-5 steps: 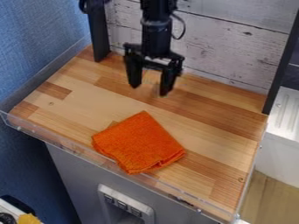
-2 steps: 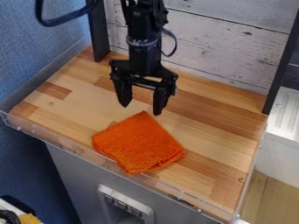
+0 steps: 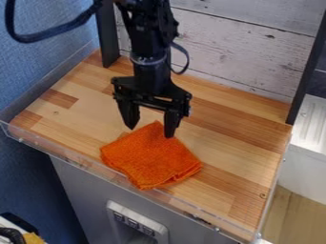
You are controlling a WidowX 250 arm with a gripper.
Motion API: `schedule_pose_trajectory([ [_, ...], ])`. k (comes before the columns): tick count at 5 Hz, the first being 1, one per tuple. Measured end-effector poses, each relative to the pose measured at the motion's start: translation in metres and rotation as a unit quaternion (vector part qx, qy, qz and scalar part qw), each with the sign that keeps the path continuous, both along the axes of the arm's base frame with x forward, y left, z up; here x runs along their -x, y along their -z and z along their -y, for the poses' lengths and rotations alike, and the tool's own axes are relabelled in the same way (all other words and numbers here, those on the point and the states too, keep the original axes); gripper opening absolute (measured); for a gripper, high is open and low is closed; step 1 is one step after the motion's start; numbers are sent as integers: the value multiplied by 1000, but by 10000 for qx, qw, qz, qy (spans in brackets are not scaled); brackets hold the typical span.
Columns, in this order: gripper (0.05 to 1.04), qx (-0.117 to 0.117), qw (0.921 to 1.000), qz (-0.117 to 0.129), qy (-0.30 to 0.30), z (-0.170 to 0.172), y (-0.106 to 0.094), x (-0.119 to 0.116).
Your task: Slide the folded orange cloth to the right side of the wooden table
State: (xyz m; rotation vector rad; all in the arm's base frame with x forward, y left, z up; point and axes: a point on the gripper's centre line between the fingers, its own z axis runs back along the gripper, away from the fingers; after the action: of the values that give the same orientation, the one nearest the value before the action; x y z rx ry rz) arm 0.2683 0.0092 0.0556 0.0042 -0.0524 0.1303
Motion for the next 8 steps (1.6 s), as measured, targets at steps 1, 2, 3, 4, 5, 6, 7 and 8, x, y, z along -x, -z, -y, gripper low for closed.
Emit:
schedule_pose_trajectory([
  [1,704,-23,10000,1,-91,0,5,4],
  [2,375,-47,9999,-37,-158,0,11,9],
  [3,173,-66,9999,-76,-121,-1,11,10],
  [4,71,-79,9995,-292,-37,-2,15,14],
  [5,63,-59,9994,-339,-58,-5,18,9],
  [6,63,10,9990,-437,-26,-3,24,3],
  [7,63,56,9990,-443,-59,-8,32,-1],
  [8,63,112,9991,-401,-86,-8,39,-4],
])
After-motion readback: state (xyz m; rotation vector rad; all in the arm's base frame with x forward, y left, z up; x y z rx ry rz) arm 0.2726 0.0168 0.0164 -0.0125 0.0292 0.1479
